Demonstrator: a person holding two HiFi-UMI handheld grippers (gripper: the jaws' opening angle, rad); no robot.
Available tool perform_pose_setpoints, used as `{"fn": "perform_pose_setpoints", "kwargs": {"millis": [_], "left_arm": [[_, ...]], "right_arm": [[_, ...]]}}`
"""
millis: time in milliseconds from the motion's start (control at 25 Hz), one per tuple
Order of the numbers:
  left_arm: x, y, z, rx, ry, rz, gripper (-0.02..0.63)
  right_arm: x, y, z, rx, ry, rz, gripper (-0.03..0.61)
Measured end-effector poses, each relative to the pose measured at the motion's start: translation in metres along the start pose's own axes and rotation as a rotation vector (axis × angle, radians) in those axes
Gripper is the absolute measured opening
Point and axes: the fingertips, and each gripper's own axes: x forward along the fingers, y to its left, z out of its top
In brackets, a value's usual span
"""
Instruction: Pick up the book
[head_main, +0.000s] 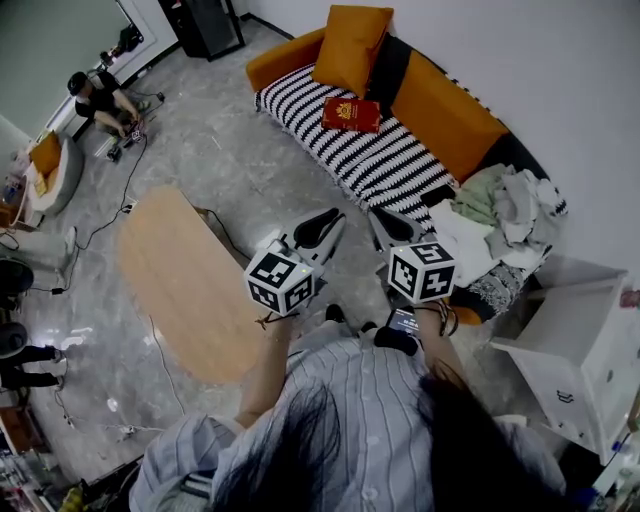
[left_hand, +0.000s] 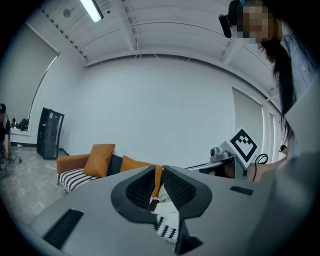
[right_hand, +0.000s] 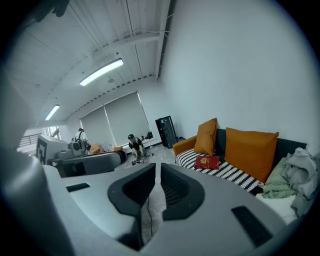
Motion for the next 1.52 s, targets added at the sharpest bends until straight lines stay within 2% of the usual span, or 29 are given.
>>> {"fn": "perform_pose_setpoints", "kwargs": {"millis": [240,560,880,1160,1520], "left_arm": [[-0.004,0.013,-0.002,-0.005,0.002,-0.02,0.043],[-0.007,0.029,-0.02,-0.038,0.037,-0.054,0.043],[0.012,0.043,-0.031,-0.066,0.063,-0.084,0.043],[0.046,0.069,-0.028,-0.072,0.062,-0.074,0.043],[0.106,0.13,-0.007,-0.08,0.062,-0.017,0.043]], "right_arm": [[0.012,0.005,-0.001,-0.001,-0.008,-0.013,0.044],[0.018,0.002,-0.023,0.056,0.012,-0.062,0.044],[0.03,-0.015,-0.03,0.085,0.034,-0.096,0.044],[0.063,-0.047,-0.015,0.092,0.045,-0.081,0.044],[0.131,-0.102,0.029,0.09,0.073,-0.044,0.044]]}}
